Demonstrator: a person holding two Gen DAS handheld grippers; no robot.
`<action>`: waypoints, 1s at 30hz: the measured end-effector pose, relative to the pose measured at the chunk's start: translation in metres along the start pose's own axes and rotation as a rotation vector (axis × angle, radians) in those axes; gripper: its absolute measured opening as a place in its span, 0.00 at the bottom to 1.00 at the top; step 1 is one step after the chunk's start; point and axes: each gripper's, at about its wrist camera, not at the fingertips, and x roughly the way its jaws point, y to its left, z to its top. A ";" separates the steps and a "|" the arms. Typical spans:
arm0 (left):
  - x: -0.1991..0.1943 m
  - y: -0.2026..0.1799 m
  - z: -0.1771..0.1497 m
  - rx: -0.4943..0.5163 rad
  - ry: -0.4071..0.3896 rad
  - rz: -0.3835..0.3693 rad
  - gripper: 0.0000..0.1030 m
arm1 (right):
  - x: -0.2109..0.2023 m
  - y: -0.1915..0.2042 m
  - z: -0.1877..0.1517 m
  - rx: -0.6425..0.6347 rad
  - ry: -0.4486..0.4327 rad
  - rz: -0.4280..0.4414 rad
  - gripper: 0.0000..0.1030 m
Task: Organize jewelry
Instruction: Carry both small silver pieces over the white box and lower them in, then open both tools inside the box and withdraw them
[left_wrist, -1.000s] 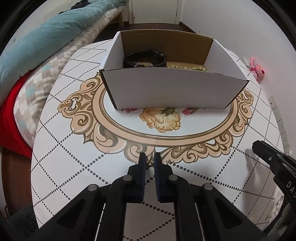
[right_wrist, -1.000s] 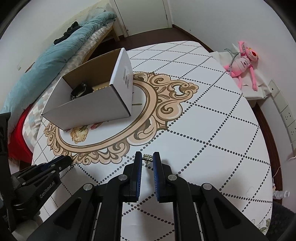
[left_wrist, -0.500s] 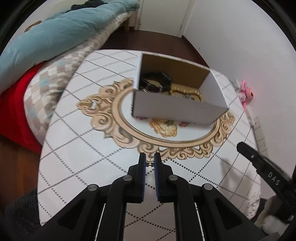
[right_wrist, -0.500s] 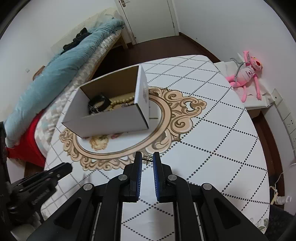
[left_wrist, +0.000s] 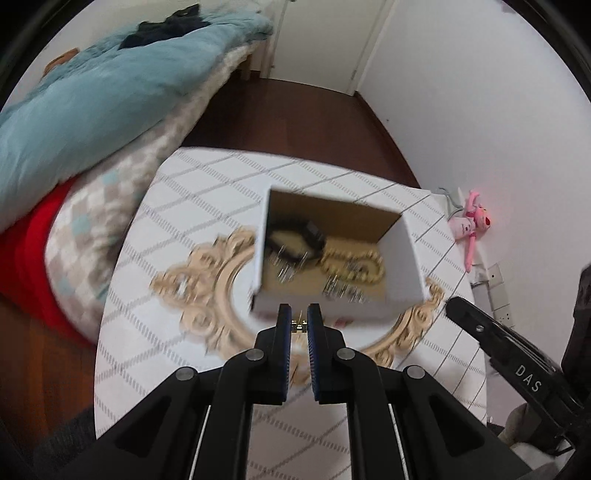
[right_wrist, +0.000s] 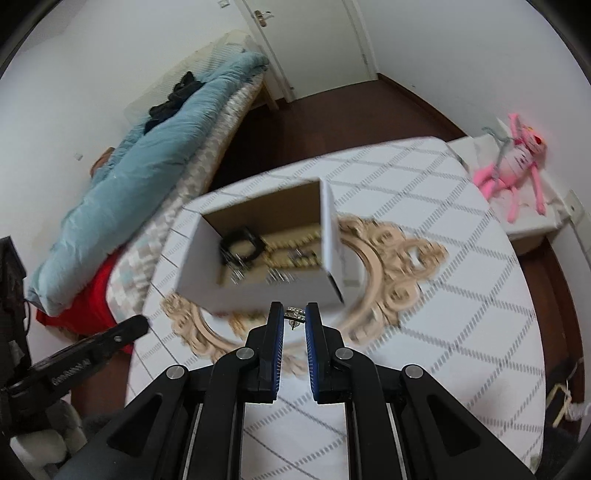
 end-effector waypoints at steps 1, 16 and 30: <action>0.007 -0.002 0.014 0.001 0.017 -0.014 0.06 | 0.005 0.003 0.011 -0.009 0.011 0.009 0.12; 0.080 0.005 0.086 0.045 0.190 0.152 0.46 | 0.106 0.002 0.109 -0.060 0.245 -0.084 0.41; 0.062 0.019 0.051 0.068 0.087 0.326 1.00 | 0.078 0.000 0.078 -0.164 0.185 -0.330 0.99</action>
